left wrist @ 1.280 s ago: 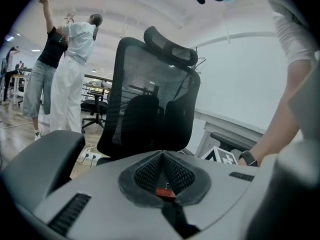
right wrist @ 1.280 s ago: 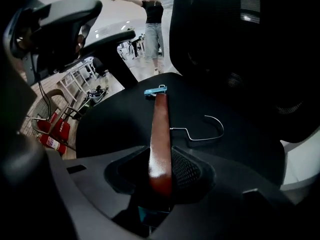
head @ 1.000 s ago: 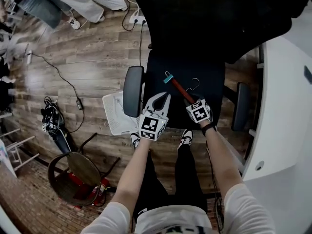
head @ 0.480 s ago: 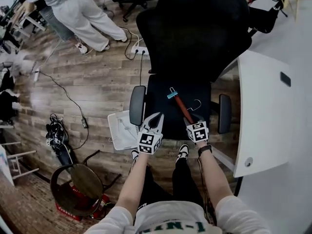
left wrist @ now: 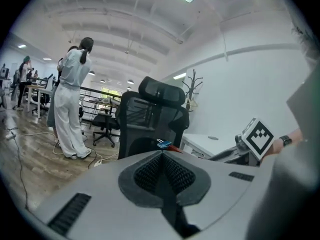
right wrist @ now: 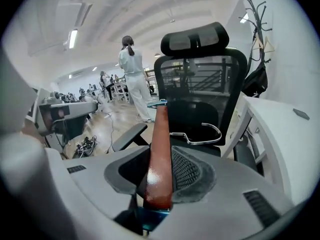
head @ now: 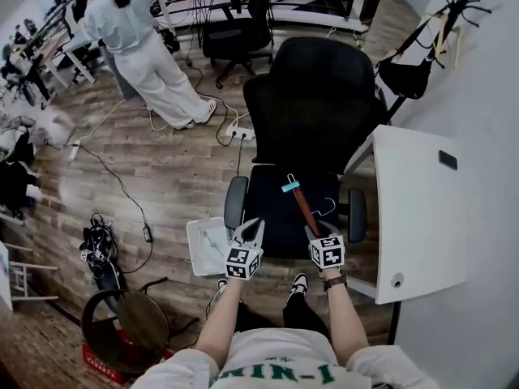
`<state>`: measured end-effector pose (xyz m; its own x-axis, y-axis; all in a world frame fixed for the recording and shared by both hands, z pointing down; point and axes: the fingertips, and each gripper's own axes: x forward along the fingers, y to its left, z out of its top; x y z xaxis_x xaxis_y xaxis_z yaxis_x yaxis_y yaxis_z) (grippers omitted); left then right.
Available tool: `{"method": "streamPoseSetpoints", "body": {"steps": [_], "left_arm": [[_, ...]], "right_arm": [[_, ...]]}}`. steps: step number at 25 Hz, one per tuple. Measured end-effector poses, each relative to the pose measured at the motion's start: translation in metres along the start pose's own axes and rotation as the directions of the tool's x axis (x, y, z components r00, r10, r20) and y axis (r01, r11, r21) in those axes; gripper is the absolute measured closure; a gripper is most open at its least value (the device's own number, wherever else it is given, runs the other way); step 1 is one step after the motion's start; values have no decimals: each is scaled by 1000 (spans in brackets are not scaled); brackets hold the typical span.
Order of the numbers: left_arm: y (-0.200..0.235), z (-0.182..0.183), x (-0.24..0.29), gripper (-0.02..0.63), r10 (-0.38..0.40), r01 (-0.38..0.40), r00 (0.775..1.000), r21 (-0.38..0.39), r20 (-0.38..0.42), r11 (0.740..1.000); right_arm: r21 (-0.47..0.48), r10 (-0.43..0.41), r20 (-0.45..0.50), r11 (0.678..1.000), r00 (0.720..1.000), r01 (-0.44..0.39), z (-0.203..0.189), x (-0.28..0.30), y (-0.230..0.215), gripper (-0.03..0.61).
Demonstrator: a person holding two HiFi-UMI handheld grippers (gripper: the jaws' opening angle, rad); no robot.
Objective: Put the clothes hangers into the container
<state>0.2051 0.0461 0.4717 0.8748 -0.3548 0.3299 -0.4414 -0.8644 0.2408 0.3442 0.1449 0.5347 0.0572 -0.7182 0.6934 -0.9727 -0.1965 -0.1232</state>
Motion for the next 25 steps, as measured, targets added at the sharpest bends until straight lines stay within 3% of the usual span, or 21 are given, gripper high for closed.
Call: {"method": "streamPoseSetpoints", "body": {"steps": [3, 8, 15, 25], "left_arm": [[-13, 21, -21, 603, -8, 7, 999, 16, 34, 1000], [-22, 48, -51, 603, -7, 1, 997, 73, 81, 997], [22, 60, -93, 603, 116, -123, 987, 51, 115, 991], [96, 61, -179, 603, 297, -296, 939, -32, 170, 955]], "right_arm": [[15, 18, 27, 1000, 999, -18, 11, -24, 20, 430], [-42, 60, 80, 997, 995, -57, 41, -50, 59, 430], [-157, 124, 107, 982, 986, -106, 78, -39, 102, 430], [-270, 266, 67, 933, 962, -239, 93, -14, 218, 430]]}}
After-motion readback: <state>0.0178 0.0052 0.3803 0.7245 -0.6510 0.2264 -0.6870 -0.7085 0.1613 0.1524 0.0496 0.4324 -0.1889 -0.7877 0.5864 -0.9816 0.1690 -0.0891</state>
